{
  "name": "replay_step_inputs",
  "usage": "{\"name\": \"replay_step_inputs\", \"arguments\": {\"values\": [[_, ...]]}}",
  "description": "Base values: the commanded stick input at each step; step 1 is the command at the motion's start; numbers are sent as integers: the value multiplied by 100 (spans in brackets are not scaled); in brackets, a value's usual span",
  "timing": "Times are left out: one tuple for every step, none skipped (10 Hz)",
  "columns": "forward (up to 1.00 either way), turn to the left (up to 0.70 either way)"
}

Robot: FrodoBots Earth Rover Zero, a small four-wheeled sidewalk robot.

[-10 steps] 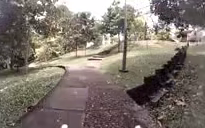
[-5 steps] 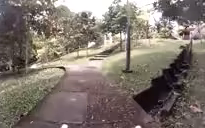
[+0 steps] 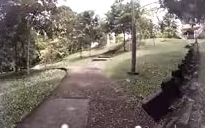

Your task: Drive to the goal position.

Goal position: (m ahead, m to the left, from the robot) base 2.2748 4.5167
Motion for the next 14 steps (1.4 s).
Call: {"name": "replay_step_inputs", "arguments": {"values": [[50,41],[50,47],[50,1],[50,0],[50,0],[50,0],[50,33],[50,0],[50,0],[50,24],[50,49],[50,0],[50,2],[50,35]]}}
